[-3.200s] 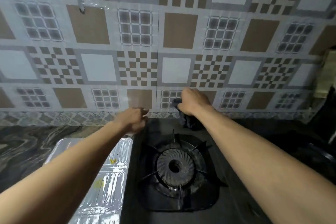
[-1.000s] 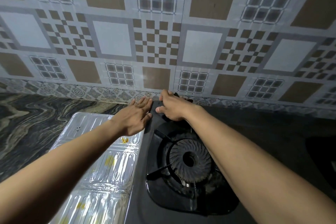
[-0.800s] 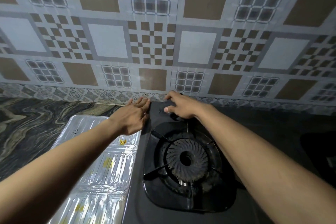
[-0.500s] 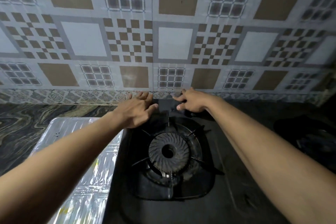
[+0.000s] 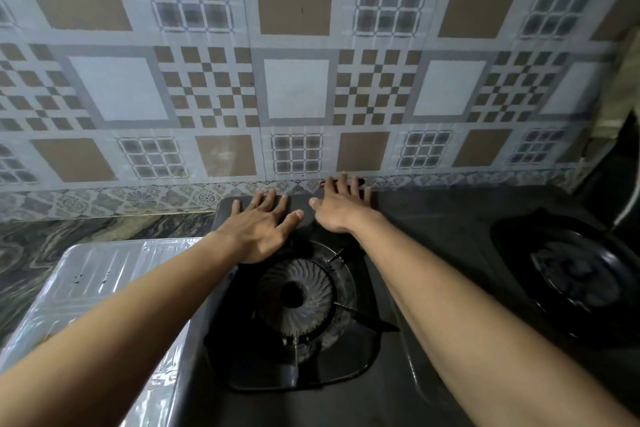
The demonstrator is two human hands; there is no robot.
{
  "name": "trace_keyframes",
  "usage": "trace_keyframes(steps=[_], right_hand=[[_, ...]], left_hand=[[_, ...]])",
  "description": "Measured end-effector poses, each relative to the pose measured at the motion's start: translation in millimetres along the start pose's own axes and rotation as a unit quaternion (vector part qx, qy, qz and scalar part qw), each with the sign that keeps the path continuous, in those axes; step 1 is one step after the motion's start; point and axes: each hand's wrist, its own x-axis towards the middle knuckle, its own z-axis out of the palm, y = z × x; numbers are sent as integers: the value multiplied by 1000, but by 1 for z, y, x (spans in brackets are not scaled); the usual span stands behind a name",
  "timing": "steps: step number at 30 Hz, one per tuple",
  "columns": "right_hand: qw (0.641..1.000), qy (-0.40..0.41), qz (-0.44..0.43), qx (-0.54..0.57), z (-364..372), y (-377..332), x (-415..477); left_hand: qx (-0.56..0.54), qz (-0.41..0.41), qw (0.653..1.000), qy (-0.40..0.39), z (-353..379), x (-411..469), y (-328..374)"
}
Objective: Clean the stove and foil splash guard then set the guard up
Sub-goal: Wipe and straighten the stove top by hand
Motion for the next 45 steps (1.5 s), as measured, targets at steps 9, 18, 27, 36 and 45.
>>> trace_keyframes(steps=[9, 18, 27, 36, 45], right_hand=[[999, 33, 0, -13, -18, 102, -22], [997, 77, 0, -22, -5, 108, -52], [996, 73, -48, -27, 10, 129, -87], [993, 78, 90, -18, -14, 183, -91], [992, 115, 49, -18, 17, 147, -112]], left_hand=[[-5, 0, 1000, 21, 1, 5, -2], [-19, -45, 998, 38, 9, 3, 5], [10, -47, 997, 56, 11, 5, 6], [15, -41, 997, 56, 10, -4, 13], [-12, -34, 996, 80, 3, -9, 18]])
